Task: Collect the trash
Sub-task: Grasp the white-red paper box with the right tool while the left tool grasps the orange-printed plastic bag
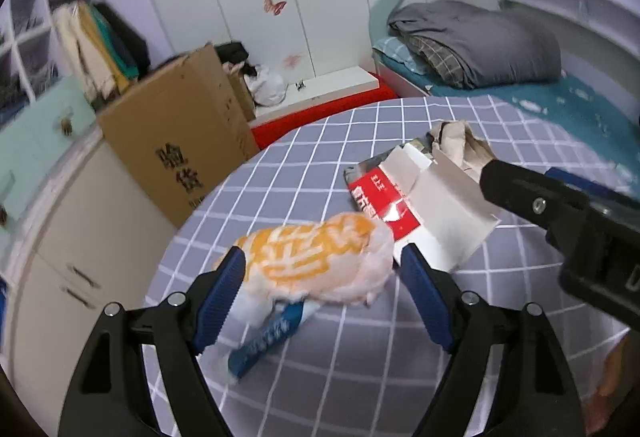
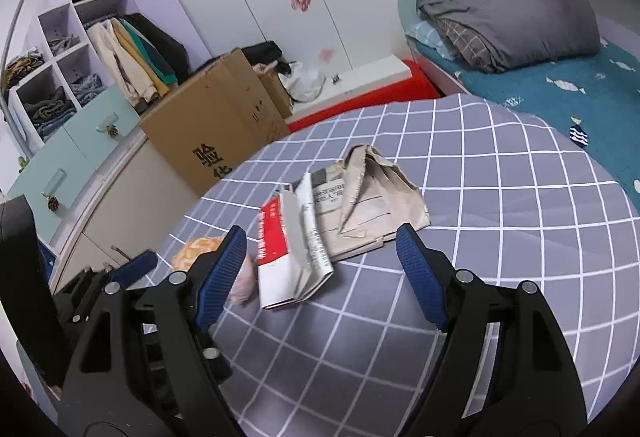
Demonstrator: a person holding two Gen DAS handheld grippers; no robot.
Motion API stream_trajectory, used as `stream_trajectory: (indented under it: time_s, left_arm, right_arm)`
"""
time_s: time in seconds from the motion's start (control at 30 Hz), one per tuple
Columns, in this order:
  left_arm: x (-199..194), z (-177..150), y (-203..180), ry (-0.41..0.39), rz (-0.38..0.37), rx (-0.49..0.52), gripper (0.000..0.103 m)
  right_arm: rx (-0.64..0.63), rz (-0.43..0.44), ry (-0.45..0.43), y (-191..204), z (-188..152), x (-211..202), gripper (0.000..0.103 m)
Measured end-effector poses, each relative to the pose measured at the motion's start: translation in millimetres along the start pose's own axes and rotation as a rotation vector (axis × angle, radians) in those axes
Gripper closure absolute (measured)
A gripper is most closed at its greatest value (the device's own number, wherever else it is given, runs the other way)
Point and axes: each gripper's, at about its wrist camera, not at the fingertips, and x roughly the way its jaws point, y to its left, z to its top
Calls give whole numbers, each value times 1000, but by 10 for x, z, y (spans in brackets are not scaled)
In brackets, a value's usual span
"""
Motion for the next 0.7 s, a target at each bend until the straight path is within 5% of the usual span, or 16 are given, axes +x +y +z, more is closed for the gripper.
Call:
stream_trajectory:
  time_s: [0.03, 0.13, 0.2, 0.23, 0.47, 0.6, 0.7]
  left_arm:
    - [35, 13, -33, 1, 13, 17, 27]
    - [144, 44, -35, 26, 8, 21, 69]
    - [166, 66, 68, 29, -27, -44, 80]
    - [157, 80, 117, 24, -44, -69, 103]
    - [-87, 123, 424, -62, -60, -156, 103]
    - [-177, 101, 539, -74, -84, -189, 103]
    - [-196, 52, 588, -75, -101, -186, 100]
  right_arm:
    - [-4, 0, 10, -5, 18, 38, 27]
    - [-15, 1, 50, -13, 49, 153, 27]
    - [-6, -5, 87, -25, 48, 230, 27]
    - [-3, 3, 96, -26, 41, 252, 27]
    - [-7, 24, 177, 52, -23, 446, 52]
    - [-18, 30, 195, 104, -51, 498, 81]
    - [-42, 41, 169, 174, -48, 422, 91]
